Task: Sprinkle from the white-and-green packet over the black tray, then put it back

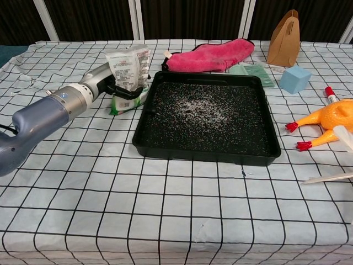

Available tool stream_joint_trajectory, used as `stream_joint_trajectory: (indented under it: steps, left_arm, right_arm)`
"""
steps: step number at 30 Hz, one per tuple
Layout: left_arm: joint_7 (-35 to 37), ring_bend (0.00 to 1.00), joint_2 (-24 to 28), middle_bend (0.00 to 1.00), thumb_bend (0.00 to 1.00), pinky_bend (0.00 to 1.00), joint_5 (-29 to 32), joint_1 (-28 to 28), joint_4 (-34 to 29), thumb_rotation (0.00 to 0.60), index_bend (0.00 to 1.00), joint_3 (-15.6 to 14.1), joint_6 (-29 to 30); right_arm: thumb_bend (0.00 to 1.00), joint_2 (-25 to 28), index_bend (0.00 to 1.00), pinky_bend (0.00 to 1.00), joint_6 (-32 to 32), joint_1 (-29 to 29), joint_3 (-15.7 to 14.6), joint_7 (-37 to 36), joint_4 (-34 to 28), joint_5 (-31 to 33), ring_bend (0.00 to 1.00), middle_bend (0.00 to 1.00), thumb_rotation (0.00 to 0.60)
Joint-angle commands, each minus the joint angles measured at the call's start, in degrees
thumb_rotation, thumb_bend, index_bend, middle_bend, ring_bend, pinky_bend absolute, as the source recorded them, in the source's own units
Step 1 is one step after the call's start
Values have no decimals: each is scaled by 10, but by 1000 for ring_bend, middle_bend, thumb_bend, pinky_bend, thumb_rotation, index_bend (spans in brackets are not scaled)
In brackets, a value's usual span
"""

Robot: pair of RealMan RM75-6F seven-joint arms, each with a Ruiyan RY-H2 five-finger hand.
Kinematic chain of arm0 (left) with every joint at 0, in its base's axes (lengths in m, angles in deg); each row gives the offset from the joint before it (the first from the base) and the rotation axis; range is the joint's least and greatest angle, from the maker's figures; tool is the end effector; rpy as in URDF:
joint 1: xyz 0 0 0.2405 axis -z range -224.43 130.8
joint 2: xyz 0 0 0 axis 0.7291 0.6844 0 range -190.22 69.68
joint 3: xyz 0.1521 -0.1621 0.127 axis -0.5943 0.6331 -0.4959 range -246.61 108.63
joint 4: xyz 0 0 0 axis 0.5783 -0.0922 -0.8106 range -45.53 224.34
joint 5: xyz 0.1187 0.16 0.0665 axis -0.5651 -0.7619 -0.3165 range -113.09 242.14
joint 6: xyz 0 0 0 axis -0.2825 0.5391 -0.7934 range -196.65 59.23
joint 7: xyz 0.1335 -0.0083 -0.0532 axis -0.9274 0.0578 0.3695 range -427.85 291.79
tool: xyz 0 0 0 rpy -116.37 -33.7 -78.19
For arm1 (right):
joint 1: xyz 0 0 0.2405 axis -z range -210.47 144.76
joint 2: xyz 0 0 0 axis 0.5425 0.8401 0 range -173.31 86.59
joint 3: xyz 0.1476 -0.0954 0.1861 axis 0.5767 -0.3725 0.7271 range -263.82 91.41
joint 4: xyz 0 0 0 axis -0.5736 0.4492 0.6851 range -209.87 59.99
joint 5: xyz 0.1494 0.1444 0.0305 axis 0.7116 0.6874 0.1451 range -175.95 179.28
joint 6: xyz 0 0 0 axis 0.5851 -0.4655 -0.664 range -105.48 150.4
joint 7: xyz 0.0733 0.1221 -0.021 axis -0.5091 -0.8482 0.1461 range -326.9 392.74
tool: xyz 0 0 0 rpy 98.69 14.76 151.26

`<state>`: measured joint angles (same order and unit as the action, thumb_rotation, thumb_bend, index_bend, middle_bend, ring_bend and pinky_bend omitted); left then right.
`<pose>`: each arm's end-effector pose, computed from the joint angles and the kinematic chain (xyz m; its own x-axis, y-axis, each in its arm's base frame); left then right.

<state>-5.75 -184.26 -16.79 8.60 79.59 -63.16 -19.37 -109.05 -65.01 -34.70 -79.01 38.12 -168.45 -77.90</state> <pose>-0.1637 0.4327 -0.0918 -0.1660 0.3585 0.9187 0.9462 -0.2046 0.2508 -0.3209 -0.1780 0.1705 0.4267 0.0796 0.9009 -0.8986 0.1499 0.4124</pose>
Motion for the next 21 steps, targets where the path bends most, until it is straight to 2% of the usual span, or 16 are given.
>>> stream_joint_trajectory:
  steps: [1, 3, 10, 21]
  left_arm:
    - [-9, 95, 2, 192, 289, 225, -4, -1, 0, 600, 184, -3, -6]
    - [-10, 76, 4, 162, 262, 202, -4, -1, -3, 600, 164, -2, -6]
    - [-13, 29, 16, 114, 258, 154, -1, 0, -15, 600, 124, 6, 13]
    - [-38, 29, 59, 99, 258, 138, -10, -24, -67, 600, 118, 2, 45]
  right_arm:
    - [214, -1, 281, 253, -3, 0, 1, 1, 1, -1, 142, 82, 600]
    - [214, -2, 281, 253, -5, 0, 2, 1, 2, -2, 142, 82, 600]
    - [213, -5, 281, 254, -8, 1, 2, 3, 5, -4, 142, 83, 600]
    - [214, -8, 281, 254, -13, 1, 3, 10, 6, -6, 142, 83, 600]
